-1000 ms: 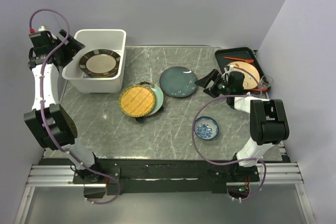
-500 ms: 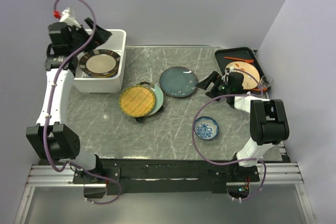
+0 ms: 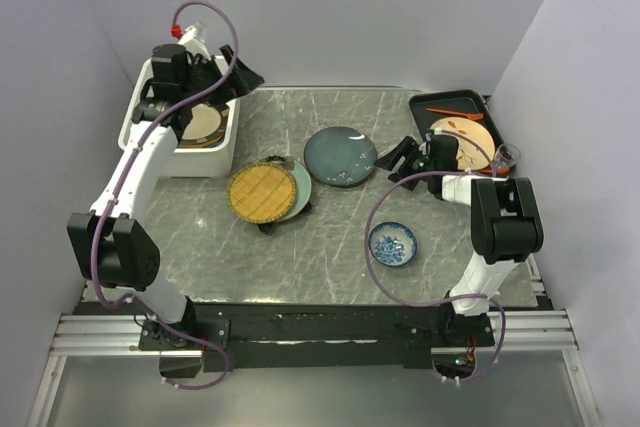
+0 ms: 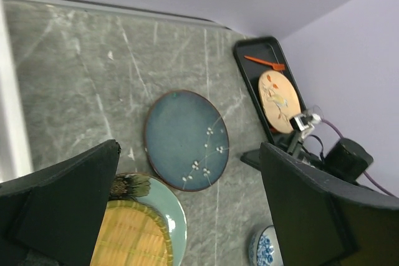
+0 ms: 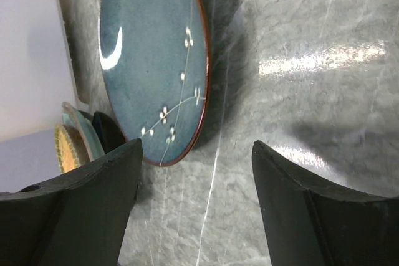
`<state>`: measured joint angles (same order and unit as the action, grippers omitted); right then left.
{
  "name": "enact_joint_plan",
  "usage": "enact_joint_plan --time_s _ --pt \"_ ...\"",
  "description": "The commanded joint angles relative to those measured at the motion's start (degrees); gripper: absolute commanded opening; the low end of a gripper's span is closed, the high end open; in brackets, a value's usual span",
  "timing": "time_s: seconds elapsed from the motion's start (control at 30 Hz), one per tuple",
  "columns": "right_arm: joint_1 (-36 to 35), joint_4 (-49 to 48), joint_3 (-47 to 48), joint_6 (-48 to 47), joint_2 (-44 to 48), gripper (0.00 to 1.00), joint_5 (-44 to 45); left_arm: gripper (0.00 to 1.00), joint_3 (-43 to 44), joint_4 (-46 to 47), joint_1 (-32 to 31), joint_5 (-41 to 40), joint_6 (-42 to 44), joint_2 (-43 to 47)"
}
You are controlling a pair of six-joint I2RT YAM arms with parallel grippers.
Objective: Place the plates into the plastic bin on the countertop
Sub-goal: Pick up the plate at the center of the board.
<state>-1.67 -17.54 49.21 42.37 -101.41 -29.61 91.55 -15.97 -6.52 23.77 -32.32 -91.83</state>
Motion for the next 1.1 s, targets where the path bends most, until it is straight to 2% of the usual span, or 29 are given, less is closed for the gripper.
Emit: enact_joint_plan --time_s 0.0,0.4,0.8,0.97,1.03,1.07 --pt "-1.58 -1.27 4.05 0.70 -2.56 0.74 0.16 0.99 1.26 2.52 -2.70 0.40 1.20 -0.80" --pt "-2.90 -1.45 8.97 2.54 -9.51 0.54 0.34 0.99 -0.75 4.10 -5.69 1.02 0.76 -1.42" --pt "-4.30 -3.38 11.78 5.35 -14.69 0.46 -0.72 0.99 -1.81 5.15 -7.36 2.68 0.67 -2.30" --pt "-4.74 -3.64 12.05 5.88 -15.58 0.40 -0.89 0.99 -0.67 3.23 -8.59 2.51 2.08 -3.96" --pt "-4.74 -3.90 11.70 5.97 -15.58 0.32 -0.98 0.99 -0.32 2.87 -8.85 2.69 2.69 -4.32" --pt "-4.74 -4.17 11.52 6.06 -15.49 0.22 -1.07 0.99 -0.14 2.09 -8.86 2.42 2.87 -4.67"
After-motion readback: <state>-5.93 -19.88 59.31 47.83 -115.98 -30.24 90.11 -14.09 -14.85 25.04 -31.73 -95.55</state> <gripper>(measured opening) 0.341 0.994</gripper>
